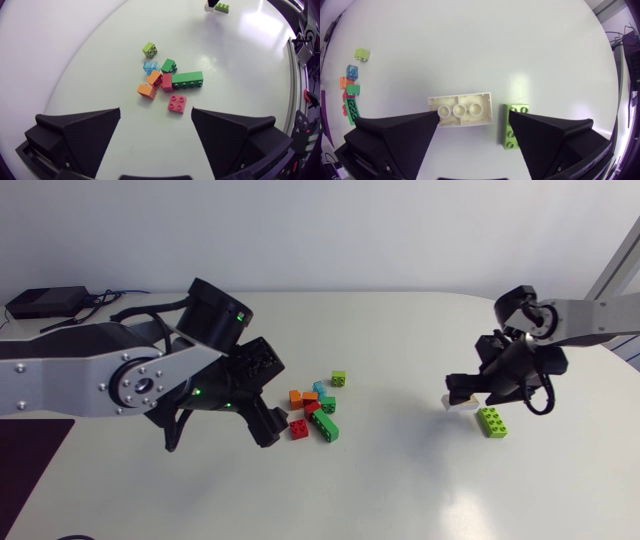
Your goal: Sort duplo bricks by size, large to the right and small to the left
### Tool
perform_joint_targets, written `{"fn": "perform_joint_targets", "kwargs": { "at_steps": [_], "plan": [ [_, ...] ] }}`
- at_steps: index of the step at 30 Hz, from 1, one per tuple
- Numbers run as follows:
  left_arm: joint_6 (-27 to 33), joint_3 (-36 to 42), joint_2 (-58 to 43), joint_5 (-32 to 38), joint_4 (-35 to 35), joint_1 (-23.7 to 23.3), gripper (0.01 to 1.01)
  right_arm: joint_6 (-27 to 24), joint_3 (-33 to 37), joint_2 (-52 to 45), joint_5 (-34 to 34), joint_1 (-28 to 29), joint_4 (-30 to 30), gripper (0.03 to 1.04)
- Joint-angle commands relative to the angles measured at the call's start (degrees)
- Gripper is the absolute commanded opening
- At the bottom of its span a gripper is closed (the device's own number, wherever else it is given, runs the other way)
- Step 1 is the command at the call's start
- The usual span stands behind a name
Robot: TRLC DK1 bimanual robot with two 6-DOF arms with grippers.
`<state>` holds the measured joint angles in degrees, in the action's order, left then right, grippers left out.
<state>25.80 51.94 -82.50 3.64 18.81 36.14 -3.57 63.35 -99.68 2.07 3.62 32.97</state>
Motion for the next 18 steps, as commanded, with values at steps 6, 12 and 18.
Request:
{"fn": "perform_joint_targets", "kwargs": {
  "at_steps": [6, 12, 18],
  "plan": [
    [-1.5, -1.3, 0.3, 0.1, -1.1, 1.0, 0.987, -2.5, -2.8, -0.4, 1.5, 2.4, 1.7, 0.99],
    [-1.9, -1.6, 0.4, 0.1, -1.1, 1.5, 0.987, -2.5, -3.9, -2.5, 3.0, 3.0, -0.5, 0.99],
    [-2.2, -1.6, 0.4, 0.1, -1.1, 1.7, 0.987, -1.9, -2.3, -4.2, 3.0, 2.9, -1.7, 0.99]
  ]
}}
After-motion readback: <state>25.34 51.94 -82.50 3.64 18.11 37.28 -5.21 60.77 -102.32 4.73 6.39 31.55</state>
